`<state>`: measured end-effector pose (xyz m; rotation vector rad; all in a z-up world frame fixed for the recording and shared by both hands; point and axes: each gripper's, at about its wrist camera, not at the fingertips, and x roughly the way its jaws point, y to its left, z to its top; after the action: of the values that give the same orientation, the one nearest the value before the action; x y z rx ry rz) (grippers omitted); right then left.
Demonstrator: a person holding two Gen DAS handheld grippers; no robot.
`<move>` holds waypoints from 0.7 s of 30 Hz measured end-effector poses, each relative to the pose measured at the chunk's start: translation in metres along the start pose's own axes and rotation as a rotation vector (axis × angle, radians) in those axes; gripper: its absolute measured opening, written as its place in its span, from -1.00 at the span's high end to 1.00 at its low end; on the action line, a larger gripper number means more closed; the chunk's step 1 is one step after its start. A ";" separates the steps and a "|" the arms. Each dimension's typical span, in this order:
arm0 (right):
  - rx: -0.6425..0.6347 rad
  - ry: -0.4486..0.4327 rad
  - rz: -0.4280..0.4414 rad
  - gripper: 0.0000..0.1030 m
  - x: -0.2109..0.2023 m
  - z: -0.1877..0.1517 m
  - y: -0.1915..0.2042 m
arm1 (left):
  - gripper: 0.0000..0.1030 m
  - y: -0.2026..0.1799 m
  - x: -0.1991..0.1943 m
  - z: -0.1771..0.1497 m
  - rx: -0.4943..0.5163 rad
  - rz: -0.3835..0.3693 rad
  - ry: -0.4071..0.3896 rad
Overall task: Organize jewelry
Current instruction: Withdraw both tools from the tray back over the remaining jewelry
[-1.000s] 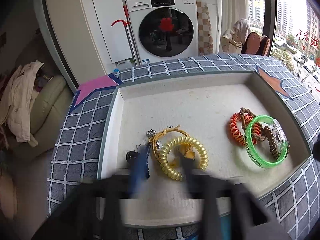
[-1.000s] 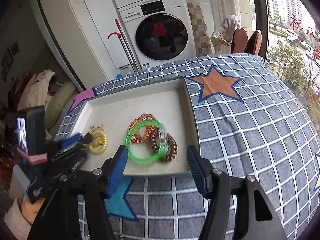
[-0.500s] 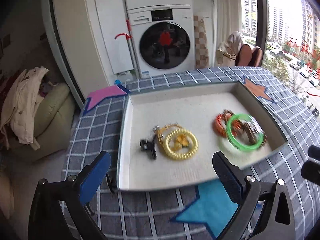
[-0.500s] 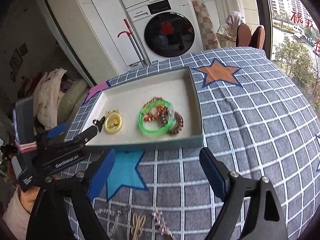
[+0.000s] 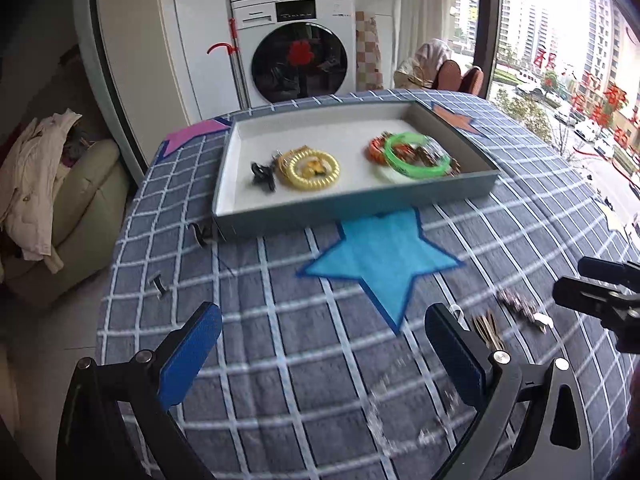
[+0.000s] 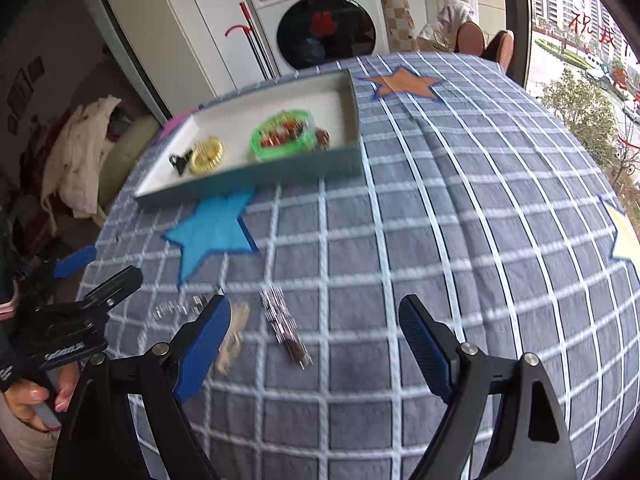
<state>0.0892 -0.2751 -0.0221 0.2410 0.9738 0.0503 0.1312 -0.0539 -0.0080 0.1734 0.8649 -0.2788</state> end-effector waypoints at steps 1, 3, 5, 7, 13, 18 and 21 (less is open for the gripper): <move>0.000 0.005 -0.006 -0.71 0.000 -0.004 -0.002 | -1.00 -0.004 -0.001 -0.004 0.010 0.006 0.001; -0.005 0.009 -0.017 -0.71 -0.001 -0.011 -0.002 | -1.00 -0.008 -0.004 -0.015 0.027 0.015 0.005; -0.018 0.011 -0.033 -0.71 -0.001 -0.019 -0.002 | -1.00 -0.011 -0.003 -0.023 0.033 0.024 0.017; -0.033 0.014 -0.044 -0.71 -0.001 -0.023 0.000 | -1.00 -0.010 -0.001 -0.029 0.020 0.025 0.035; -0.104 0.017 -0.082 -0.71 0.003 -0.028 0.013 | -1.00 -0.004 0.008 -0.039 -0.006 0.031 0.072; -0.168 0.023 -0.107 -0.53 0.011 -0.026 0.025 | -1.00 -0.006 0.013 -0.042 -0.003 0.035 0.083; -0.193 0.032 -0.115 -0.32 0.017 -0.024 0.029 | -1.00 -0.008 0.017 -0.044 0.002 0.035 0.093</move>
<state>0.0810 -0.2397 -0.0420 0.0061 1.0063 0.0426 0.1077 -0.0526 -0.0491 0.2046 0.9532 -0.2399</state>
